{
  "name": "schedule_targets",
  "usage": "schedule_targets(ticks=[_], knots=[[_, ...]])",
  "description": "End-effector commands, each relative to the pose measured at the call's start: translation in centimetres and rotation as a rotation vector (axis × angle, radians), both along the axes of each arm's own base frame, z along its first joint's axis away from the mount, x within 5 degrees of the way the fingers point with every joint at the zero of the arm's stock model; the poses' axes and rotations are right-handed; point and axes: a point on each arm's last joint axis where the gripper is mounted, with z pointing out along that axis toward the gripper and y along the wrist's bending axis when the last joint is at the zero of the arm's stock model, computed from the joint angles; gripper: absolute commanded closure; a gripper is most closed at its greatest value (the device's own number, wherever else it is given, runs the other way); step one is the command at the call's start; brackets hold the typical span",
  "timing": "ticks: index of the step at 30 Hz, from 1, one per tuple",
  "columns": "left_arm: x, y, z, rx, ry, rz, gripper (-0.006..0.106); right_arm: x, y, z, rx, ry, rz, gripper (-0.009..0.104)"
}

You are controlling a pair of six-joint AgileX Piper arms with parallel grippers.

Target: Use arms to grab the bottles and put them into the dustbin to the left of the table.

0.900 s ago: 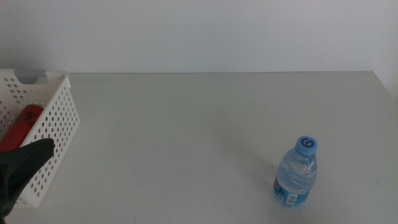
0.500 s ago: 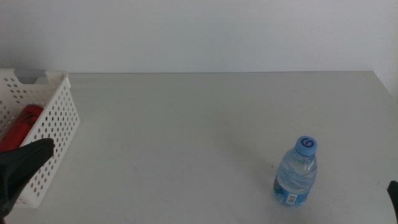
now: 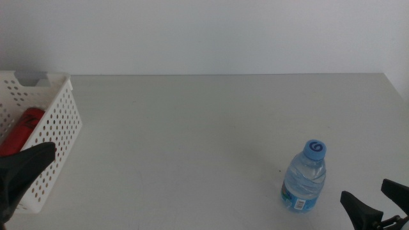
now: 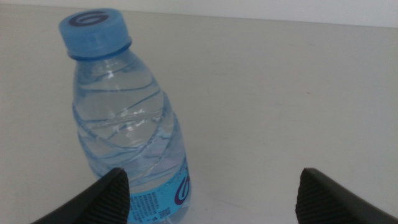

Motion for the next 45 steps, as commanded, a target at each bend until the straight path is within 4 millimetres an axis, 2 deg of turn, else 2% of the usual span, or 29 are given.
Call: schedule_targets(ticks=[1,7,14,24,34,42,43,45], knots=[[0.2,-0.1,1.4,-0.052,-0.076,0.007,0.008,0.5,0.6,0.9,0.009,-0.101,0.049,0.011],[0.2,-0.1,1.4,-0.052,-0.076,0.007,0.008,0.8,1.5,0.7,-0.017,-0.138,0.128,0.011],[0.2,-0.1,1.4,-0.052,-0.076,0.007,0.008,0.9,2.8,1.4,-0.003,-0.28,0.266,0.011],[0.2,-0.1,1.4,-0.052,-0.076,0.007,0.008,1.7,3.2,1.1,0.046,-0.326,0.277,0.011],[0.2,-0.1,1.4,-0.052,-0.076,0.007,0.008,5.3,3.8,0.1,0.04,-0.274,0.215,0.011],[0.2,-0.1,1.4,-0.052,-0.076,0.007,0.008,8.0,5.3,-0.8,0.019,-0.256,0.282,0.011],[0.2,-0.1,1.4,-0.052,-0.076,0.007,0.008,8.2,5.3,-1.1,0.0,-0.253,0.279,0.013],[0.2,-0.1,1.4,-0.052,-0.076,0.007,0.008,8.5,5.2,-1.6,-0.067,-0.257,0.272,0.025]])
